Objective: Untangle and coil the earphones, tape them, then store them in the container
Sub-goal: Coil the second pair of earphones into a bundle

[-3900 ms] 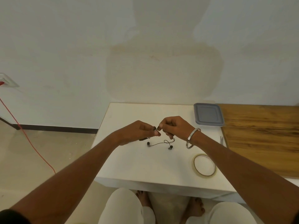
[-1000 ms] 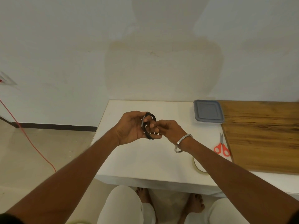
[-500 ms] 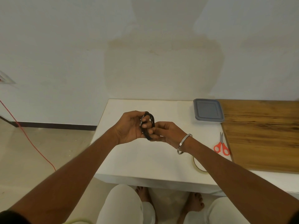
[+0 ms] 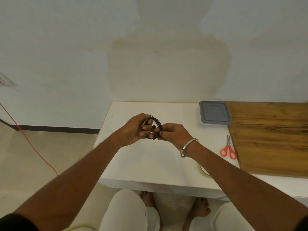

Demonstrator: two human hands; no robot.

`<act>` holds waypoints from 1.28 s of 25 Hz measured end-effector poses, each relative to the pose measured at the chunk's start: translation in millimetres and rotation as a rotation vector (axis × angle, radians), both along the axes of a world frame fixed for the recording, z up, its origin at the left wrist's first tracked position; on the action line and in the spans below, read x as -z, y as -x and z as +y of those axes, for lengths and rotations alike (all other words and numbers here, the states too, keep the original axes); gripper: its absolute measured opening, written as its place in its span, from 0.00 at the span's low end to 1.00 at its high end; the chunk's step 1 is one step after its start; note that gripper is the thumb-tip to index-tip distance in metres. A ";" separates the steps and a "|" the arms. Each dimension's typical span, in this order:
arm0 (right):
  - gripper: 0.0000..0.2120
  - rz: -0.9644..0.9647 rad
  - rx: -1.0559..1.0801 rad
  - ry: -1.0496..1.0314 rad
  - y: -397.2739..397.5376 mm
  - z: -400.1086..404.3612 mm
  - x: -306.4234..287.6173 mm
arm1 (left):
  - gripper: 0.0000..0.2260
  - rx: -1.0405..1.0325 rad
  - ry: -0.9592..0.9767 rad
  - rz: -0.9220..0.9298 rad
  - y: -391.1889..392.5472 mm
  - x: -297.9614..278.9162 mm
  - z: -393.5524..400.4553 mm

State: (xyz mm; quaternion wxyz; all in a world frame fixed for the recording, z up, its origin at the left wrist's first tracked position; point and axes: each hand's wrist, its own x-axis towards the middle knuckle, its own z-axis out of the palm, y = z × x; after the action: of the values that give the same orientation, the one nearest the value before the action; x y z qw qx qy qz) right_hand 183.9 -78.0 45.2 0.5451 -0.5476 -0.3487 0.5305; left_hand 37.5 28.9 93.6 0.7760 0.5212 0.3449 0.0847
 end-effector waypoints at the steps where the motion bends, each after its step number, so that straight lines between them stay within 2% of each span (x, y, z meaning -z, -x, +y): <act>1: 0.12 0.018 0.032 0.001 1.3 0.0 0.8 | 0.16 -0.020 -0.040 0.013 -1.6 1.8 -0.7; 7: 0.12 0.065 0.124 0.022 3.9 -2.1 4.6 | 0.16 -0.072 -0.254 0.018 -9.6 8.5 -7.8; 11: 0.18 0.121 0.179 -0.023 7.0 -0.6 4.7 | 0.15 -0.091 -0.375 0.040 -12.7 11.6 -13.5; 14: 0.19 0.132 0.160 -0.011 1.7 -0.7 4.2 | 0.15 -0.054 -0.436 0.041 -13.7 13.4 -17.0; 24: 0.17 0.295 0.157 -0.072 -0.8 -1.4 5.5 | 0.14 -0.027 -0.496 0.012 -21.0 17.1 -24.2; 29: 0.18 0.187 0.100 0.033 2.2 1.1 -2.3 | 0.13 -0.062 -0.463 -0.008 -21.1 24.6 -20.0; 32: 0.12 0.215 0.086 0.090 1.9 4.1 -4.5 | 0.14 -0.111 -0.452 0.008 -21.7 34.0 -18.3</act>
State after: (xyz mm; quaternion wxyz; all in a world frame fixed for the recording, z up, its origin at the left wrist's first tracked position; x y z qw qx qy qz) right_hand 182.0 -73.9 49.7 0.5763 -0.5262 -0.2402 0.5773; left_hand 59.2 10.5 59.6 0.6322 0.6624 0.3485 0.2003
